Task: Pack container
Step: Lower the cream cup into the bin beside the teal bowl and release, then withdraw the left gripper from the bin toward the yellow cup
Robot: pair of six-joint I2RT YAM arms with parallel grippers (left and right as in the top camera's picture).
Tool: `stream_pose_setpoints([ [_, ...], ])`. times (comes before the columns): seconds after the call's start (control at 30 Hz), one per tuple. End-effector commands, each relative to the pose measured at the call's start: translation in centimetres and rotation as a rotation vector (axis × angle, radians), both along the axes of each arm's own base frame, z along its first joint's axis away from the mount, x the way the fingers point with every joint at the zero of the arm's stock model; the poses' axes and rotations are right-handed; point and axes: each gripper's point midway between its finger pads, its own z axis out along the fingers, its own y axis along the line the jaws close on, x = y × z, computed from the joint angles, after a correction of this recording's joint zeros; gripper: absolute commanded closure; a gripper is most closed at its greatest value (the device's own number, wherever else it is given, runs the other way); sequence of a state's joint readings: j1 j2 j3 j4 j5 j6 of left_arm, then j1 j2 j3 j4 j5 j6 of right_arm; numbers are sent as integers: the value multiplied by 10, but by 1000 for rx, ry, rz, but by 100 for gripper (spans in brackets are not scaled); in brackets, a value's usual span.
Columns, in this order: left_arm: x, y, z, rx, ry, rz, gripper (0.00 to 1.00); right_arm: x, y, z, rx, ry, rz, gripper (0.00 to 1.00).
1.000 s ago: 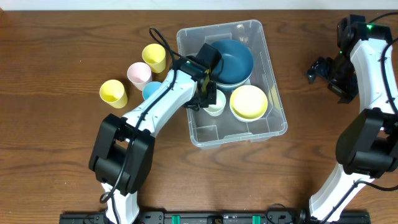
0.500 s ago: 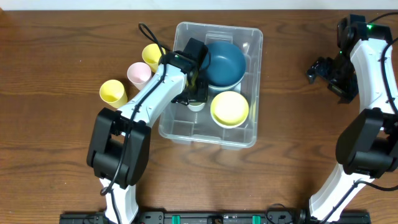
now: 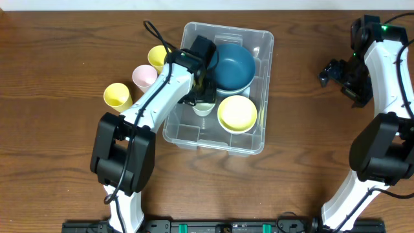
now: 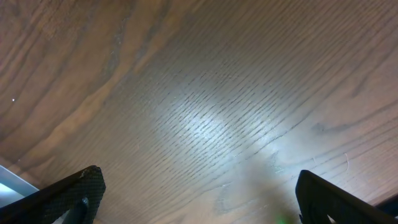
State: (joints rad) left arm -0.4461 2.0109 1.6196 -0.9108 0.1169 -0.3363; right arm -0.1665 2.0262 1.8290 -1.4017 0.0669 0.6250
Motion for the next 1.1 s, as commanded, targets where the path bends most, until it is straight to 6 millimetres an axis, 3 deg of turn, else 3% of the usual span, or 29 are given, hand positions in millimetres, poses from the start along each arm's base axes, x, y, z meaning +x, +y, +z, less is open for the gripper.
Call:
stream_pose_setpoints([
  [0.0,2,-5,6,-12,-8,-6,34,0,1,6,-7,-14,-14,1],
  [0.23,-5,-20,6,-19,-8,-24,34,0,1,6,-7,-14,-14,1],
  [0.9,-4,-26,7,-60,5,67,35,0,1,6,-7,-14,-14,1],
  [1.07,-6,-42,10,-133,16,48,38,0,1,6,-7,-14,-14,1],
])
